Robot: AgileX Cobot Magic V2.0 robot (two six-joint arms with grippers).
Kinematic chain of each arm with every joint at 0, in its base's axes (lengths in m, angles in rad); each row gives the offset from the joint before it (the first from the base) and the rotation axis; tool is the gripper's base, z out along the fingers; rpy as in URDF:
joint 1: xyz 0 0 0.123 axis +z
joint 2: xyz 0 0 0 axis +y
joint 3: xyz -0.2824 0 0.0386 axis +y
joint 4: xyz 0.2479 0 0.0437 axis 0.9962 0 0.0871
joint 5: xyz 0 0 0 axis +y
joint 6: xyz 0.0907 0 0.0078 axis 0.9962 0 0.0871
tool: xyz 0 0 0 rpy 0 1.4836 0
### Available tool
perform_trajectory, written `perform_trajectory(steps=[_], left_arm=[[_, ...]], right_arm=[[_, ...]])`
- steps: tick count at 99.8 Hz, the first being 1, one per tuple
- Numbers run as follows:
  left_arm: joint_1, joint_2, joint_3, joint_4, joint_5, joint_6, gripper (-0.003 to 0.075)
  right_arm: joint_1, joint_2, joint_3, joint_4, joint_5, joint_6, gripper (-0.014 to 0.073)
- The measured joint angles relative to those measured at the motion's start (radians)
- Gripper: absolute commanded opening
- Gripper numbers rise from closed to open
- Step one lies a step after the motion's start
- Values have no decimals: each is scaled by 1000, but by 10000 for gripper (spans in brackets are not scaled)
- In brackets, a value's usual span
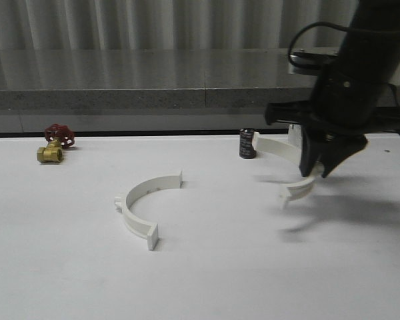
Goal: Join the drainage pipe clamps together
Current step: 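Carry the clamp half with the right gripper against the placed half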
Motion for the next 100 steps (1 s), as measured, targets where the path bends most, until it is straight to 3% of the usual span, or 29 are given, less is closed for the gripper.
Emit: perform_trajectory(steps=[18,30,65,100], left_arm=[[0,0,0,0,0,0,-21],[0,0,0,0,0,0,-21],[0,0,0,0,0,0,-21],[0,0,0,0,0,0,-21]], right_arm=[[119,0,-59,-171,29,286,43],[164,29,-99,-256,65,403,43],[267,118,-158,-281,114,489,43],[276,128,-158,-275,106,531,43]])
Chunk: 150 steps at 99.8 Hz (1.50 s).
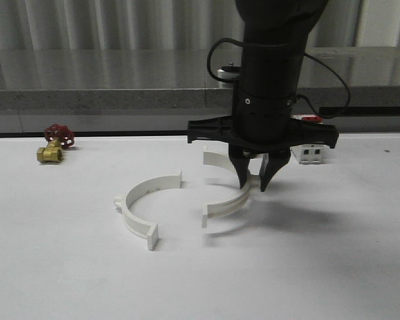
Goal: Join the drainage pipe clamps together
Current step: 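Carry the clamp half with the right gripper against the placed half, then open the right gripper and lift it away from the joined ring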
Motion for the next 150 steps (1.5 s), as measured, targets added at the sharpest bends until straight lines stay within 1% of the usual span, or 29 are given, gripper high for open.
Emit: perform_trajectory(steps=[48,69,86,131,140,150], left_arm=[[0,0,0,0,0,0,-21],[0,0,0,0,0,0,-21],[0,0,0,0,0,0,-21],[0,0,0,0,0,0,-21],[0,0,0,0,0,0,-21],[0,0,0,0,0,0,-21]], right_arm=[[43,54,-4,14,-4,34,43],[67,68,-37,23,-4,37,43],[68,74,-68,25,-4,47,43],[68,112,-83,39,-4,70,43],[68,113,-86,52,-4,70,65],[68,114,-86,61,-12,72,141]])
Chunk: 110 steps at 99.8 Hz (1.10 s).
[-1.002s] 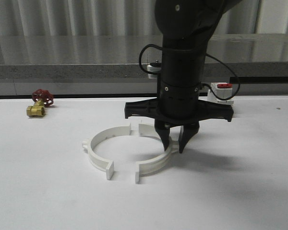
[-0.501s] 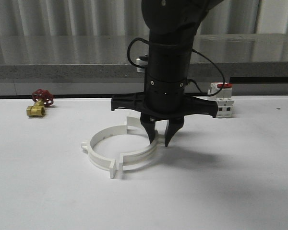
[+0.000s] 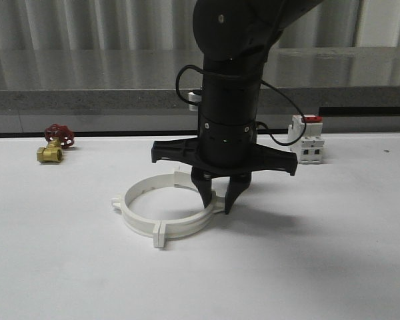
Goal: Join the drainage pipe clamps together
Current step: 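Open the right gripper and lift it away from the joined ring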
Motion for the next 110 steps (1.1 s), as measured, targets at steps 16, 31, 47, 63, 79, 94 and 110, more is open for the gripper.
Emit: perform_trajectory(steps=[16,31,47,63,79,94,110], left_arm=[[0,0,0,0,0,0,-21],[0,0,0,0,0,0,-21],[0,0,0,0,0,0,-21],[0,0,0,0,0,0,-21],[0,0,0,0,0,0,-21],[0,0,0,0,0,0,-21],[0,0,0,0,0,0,-21]], right_arm=[[0,0,0,9,-15,0,286],[0,0,0,16,-28,0,390],[2,0,-2,16,-30,0,405],[2,0,-2,9,-26,2,405],[2,0,-2,-3,-17,2,405],[2,-7,-4,-26,-3,-21,405],[2,-65,-6,-31,-7,-67,405]])
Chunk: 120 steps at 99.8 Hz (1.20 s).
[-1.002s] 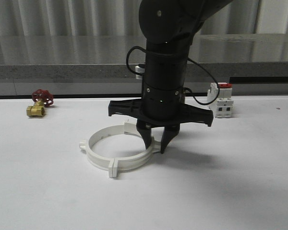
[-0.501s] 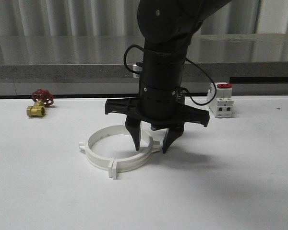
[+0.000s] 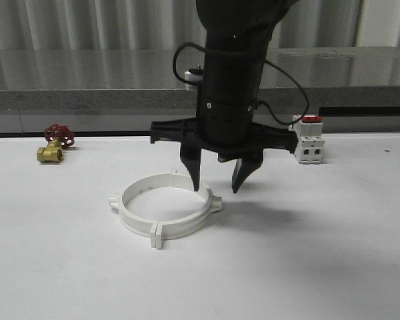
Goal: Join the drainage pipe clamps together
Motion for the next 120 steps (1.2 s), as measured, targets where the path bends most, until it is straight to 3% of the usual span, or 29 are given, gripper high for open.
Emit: perform_trajectory(steps=[24,60,78,120], left_arm=[[0,0,0,0,0,0,-21],[0,0,0,0,0,0,-21],[0,0,0,0,0,0,-21],[0,0,0,0,0,0,-21]], right_arm=[[0,-130,-20,0,-11,-85,405],[-28,-360,-20,-7,34,-333,405],[-131,-498,87,-46,37,-377,405],[-508,-1017,608,-72,-44,-385,403]])
